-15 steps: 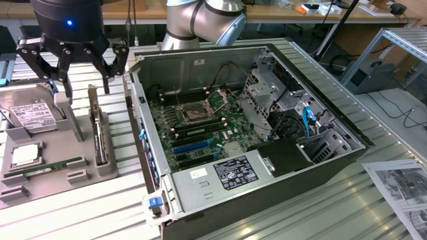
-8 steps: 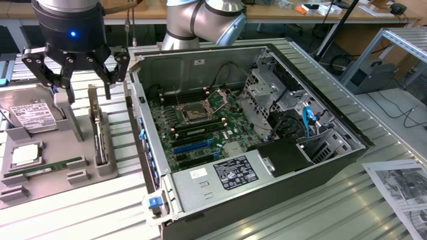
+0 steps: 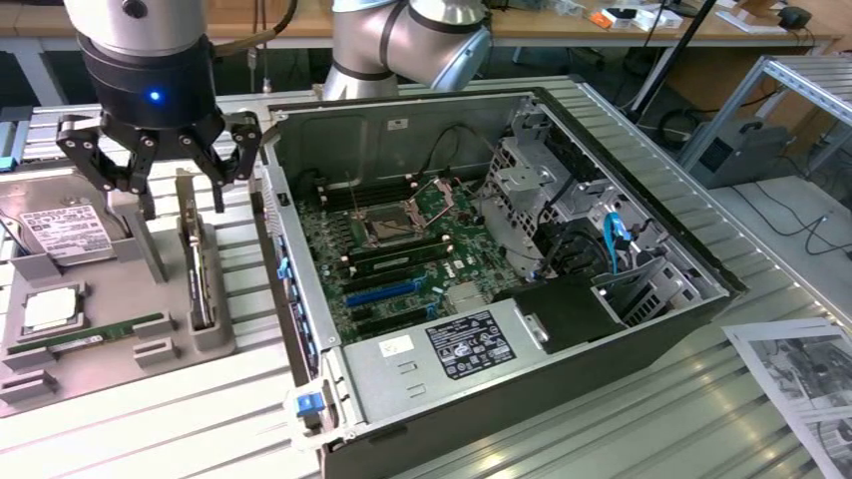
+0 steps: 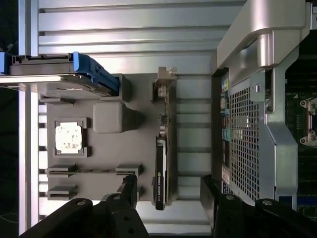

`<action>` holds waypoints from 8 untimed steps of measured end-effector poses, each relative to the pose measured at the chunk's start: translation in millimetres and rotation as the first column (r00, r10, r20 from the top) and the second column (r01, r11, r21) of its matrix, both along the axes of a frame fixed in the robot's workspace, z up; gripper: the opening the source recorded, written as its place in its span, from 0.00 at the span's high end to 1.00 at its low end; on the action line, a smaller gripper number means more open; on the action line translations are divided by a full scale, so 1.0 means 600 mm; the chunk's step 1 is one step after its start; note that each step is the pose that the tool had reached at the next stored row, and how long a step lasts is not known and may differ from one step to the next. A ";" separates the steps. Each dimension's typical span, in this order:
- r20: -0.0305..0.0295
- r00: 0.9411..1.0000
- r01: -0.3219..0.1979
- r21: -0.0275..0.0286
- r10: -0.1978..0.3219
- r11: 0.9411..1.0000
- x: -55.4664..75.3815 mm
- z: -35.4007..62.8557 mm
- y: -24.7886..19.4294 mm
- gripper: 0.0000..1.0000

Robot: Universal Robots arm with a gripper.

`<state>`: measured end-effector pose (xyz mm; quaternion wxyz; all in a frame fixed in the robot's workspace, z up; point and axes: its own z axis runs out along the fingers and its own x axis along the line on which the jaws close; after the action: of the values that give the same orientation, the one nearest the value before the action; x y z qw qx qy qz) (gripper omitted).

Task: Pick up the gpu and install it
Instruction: 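Pick up the gpu and move the gpu toward the slot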

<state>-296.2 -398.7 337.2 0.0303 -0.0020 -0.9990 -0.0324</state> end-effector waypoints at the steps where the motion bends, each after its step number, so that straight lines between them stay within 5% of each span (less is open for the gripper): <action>1: 0.000 1.000 0.000 0.000 0.000 1.000 0.000 -0.003 0.0000 0.37; 8: 0.000 1.000 0.000 0.003 0.000 1.000 0.000 -0.028 0.0000 0.37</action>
<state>-296.2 -398.7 320.3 0.0303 -0.0019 -0.9990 -0.0339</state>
